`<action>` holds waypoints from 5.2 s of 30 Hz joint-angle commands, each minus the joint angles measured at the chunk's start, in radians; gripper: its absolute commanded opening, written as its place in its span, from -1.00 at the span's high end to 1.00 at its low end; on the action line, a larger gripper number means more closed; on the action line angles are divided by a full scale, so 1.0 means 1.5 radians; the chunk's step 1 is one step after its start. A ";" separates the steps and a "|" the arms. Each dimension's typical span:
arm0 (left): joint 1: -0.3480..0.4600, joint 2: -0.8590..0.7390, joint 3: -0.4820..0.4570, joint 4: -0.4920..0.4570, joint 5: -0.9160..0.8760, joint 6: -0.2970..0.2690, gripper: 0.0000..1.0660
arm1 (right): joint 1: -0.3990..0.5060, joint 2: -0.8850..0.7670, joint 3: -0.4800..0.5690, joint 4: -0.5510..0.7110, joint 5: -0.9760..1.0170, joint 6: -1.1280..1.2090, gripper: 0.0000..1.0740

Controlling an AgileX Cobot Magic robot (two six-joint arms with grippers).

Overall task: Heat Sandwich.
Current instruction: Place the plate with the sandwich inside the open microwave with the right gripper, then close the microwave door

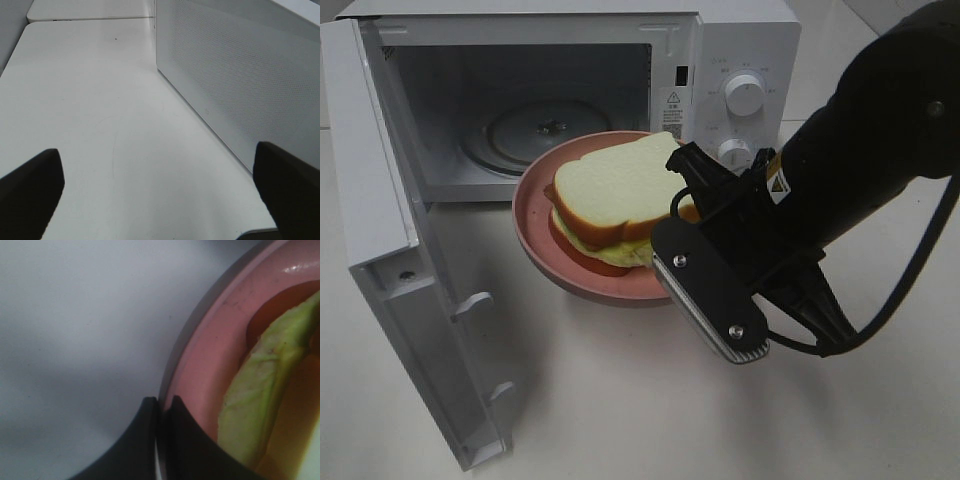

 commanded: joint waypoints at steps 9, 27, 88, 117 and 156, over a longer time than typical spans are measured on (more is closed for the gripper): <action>0.001 -0.017 0.002 0.001 -0.002 0.000 -0.83 | 0.003 0.034 -0.054 0.035 -0.009 -0.021 1.00; 0.001 -0.017 0.002 0.001 -0.002 0.000 -0.83 | 0.002 0.143 -0.163 0.041 -0.009 -0.019 1.00; 0.001 -0.017 0.002 0.008 -0.002 0.000 -0.83 | -0.026 0.522 -0.741 -0.013 0.168 0.096 0.97; 0.001 -0.017 0.002 0.008 -0.002 0.000 -0.83 | -0.052 0.591 -0.810 -0.011 0.141 0.141 0.49; 0.001 -0.017 0.002 0.008 -0.002 0.000 -0.83 | -0.052 0.391 -0.504 0.025 -0.019 0.227 -0.42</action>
